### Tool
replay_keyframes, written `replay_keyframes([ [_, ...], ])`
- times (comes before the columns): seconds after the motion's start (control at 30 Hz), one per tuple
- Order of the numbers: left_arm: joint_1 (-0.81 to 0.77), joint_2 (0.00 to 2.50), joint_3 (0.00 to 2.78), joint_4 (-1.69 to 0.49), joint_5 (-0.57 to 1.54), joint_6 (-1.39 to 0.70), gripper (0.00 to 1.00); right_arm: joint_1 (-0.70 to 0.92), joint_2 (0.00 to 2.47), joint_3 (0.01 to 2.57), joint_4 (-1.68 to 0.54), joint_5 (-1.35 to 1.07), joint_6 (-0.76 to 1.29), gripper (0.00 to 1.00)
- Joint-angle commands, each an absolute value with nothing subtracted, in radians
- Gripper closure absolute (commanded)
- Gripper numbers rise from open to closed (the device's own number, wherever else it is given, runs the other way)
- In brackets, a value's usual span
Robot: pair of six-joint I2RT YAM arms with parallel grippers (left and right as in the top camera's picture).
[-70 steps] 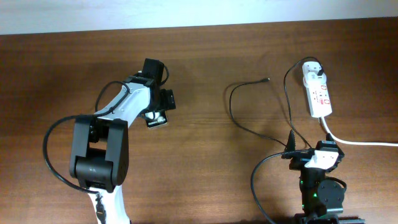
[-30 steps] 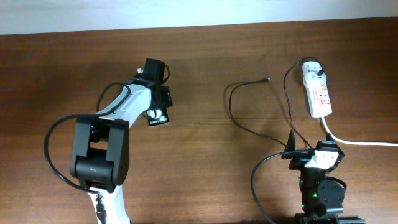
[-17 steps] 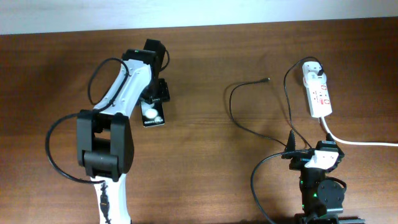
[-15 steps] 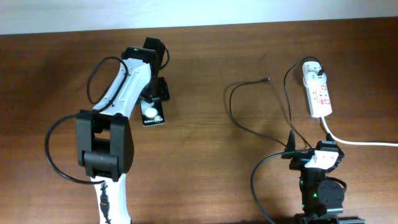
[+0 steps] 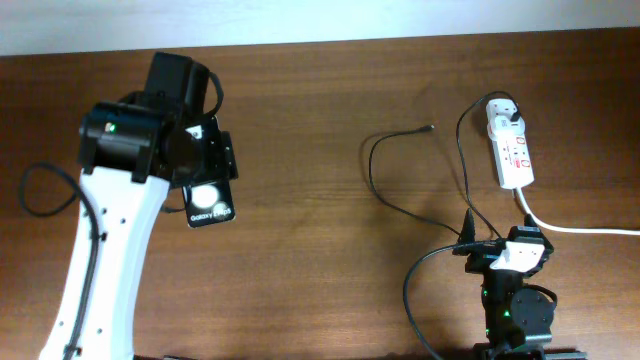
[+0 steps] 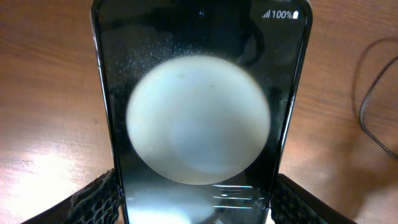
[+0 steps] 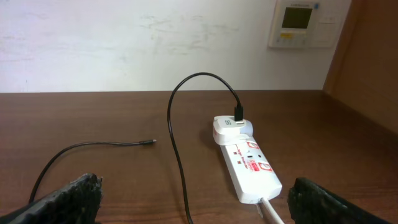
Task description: Plug charger to phone and switch on socket
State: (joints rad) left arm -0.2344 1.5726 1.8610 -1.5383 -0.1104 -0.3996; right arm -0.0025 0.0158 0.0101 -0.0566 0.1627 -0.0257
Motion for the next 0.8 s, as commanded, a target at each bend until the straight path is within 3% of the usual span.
replay_keyframes([
  [0.0, -0.231, 1.520, 1.878, -1.586, -0.068, -0.388, 0.42, -0.007, 0.009, 0.006, -0.064, 0.168, -0.017, 0.01],
  [0.17, -0.269, 1.493, 1.764, -1.549, -0.039, -0.405, 0.42, -0.007, 0.009, 0.006, -0.064, 0.168, -0.017, 0.01],
  [0.43, -0.269, 1.494, 1.290, -1.130, 0.318, -0.407, 0.42, -0.007, 0.009, 0.006, -0.064, 0.168, -0.017, 0.01],
  [0.67, -0.269, 1.494, 1.261, -1.062, 0.658, -0.433, 0.41, -0.007, 0.009, 0.006, -0.065, 0.168, -0.017, 0.01],
  [0.77, -0.269, 1.494, 1.261, -1.040, 0.693, -0.449, 0.43, -0.007, 0.009, 0.006, -0.064, 0.168, -0.017, 0.01],
])
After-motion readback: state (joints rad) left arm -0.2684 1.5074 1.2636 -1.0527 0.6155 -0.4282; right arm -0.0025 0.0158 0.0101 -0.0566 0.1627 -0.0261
